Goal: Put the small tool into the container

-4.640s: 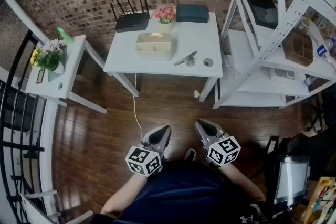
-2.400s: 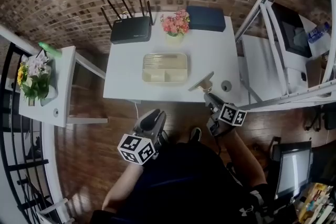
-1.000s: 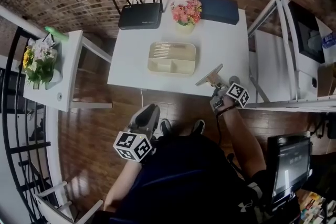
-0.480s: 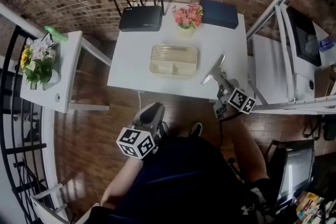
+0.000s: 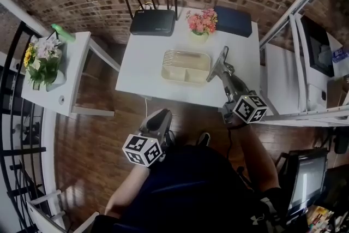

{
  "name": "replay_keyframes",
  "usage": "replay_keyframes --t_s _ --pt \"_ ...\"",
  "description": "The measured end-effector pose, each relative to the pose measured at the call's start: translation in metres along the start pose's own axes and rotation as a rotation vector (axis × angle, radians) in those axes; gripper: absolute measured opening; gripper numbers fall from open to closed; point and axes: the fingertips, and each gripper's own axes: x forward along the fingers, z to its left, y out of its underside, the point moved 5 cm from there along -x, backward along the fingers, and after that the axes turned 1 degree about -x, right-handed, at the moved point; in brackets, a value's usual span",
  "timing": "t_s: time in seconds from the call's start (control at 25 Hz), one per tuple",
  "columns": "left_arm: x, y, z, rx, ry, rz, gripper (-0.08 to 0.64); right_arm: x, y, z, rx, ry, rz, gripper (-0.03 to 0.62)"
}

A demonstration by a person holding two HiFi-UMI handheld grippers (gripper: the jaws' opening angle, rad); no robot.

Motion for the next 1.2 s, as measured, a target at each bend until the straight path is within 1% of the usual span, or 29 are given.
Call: replay_keyframes --t_s 0.2,0.4,0.72,1.08,1.2 --pt "-0.005 -0.003 0.005 -0.006 -0.018 -0.008 0.041 0.014 -0.003 0.016 -0.083 -0.034 0.017 0.011" --pt "-0.009 -0.002 0.009 -0.015 -0.032 -0.014 0.040 0.025 0.004 0.024 -0.184 -0.050 0.057 0.011" --pt "-0.011 0.000 0.011 -0.025 -0.035 -0.009 0.040 0.044 0.029 0.025 -0.329 -0.065 0.143 0.011" --pt "-0.012 0.001 0.011 -0.033 -0.040 -0.009 0.040 0.056 0.060 0.023 -0.510 -0.078 0.262 0.011" --pt "-0.011 0.001 0.012 -0.034 -0.039 -0.005 0.040 0.059 0.070 0.022 -0.553 -0.076 0.295 0.011"
